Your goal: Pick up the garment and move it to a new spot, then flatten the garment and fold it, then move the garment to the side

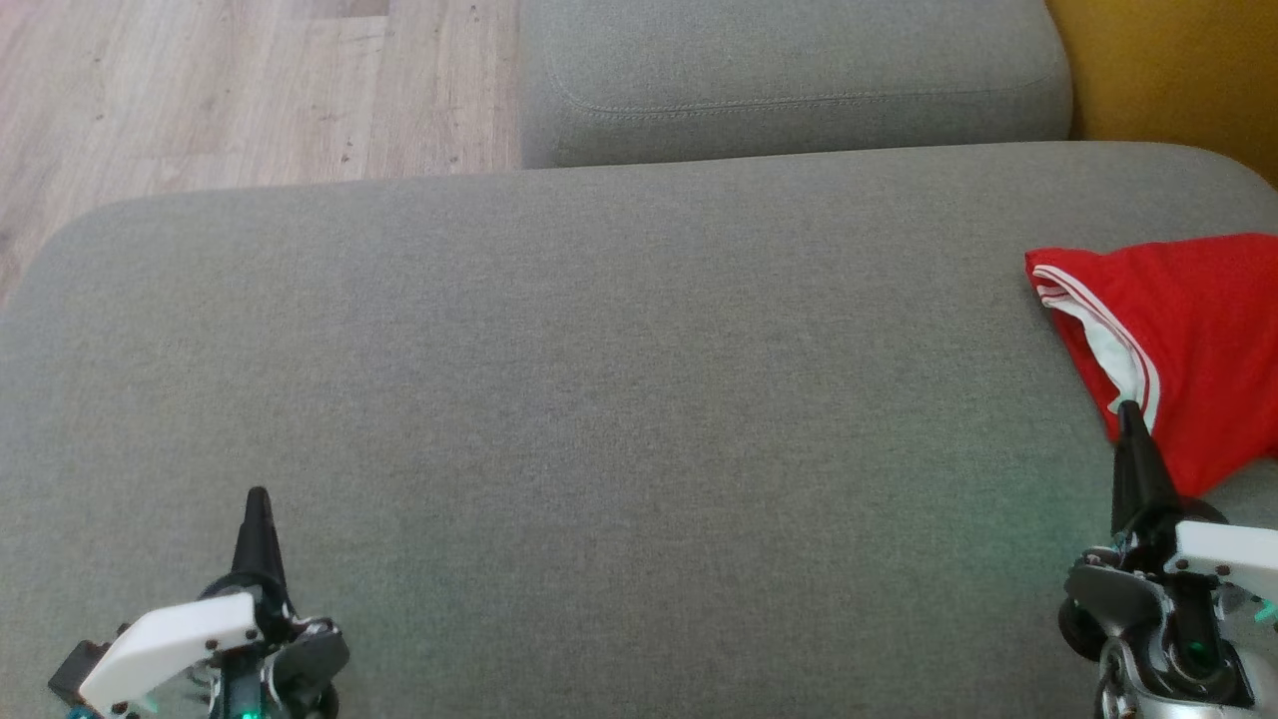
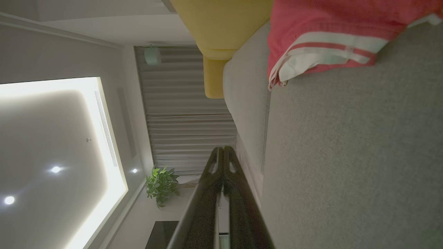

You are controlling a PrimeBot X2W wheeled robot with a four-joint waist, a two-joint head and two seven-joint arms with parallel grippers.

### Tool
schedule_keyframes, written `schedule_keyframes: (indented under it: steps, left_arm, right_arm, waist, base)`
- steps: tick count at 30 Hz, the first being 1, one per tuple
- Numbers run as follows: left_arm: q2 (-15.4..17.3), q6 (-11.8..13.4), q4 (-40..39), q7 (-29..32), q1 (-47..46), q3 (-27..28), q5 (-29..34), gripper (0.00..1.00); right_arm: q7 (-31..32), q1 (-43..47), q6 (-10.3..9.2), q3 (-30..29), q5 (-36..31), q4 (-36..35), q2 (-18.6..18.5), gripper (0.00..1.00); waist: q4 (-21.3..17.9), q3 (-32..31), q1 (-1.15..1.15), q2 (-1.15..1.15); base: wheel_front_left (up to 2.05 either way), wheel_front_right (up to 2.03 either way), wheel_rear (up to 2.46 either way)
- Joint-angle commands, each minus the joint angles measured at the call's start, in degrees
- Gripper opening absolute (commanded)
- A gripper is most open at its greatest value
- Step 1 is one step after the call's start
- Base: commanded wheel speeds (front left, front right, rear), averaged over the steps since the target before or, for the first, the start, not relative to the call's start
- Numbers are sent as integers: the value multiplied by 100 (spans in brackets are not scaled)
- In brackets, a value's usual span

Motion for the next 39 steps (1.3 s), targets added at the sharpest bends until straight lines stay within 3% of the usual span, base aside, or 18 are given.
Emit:
schedule_keyframes:
  steps: [1, 39]
  left_arm:
    - [120, -40, -208, 23, -270, 234, -30, 0]
    - [120, -40, -209, 23, -270, 234, -30, 0]
  right_arm:
    - [33, -118, -4, 116, 40, -238, -22, 0]
    - [33, -118, -4, 117, 40, -238, -22, 0]
  waist:
    - [0, 0, 0, 0]
    - [0, 0, 0, 0]
  base:
    - [0, 0, 0]
    - [0, 0, 0]
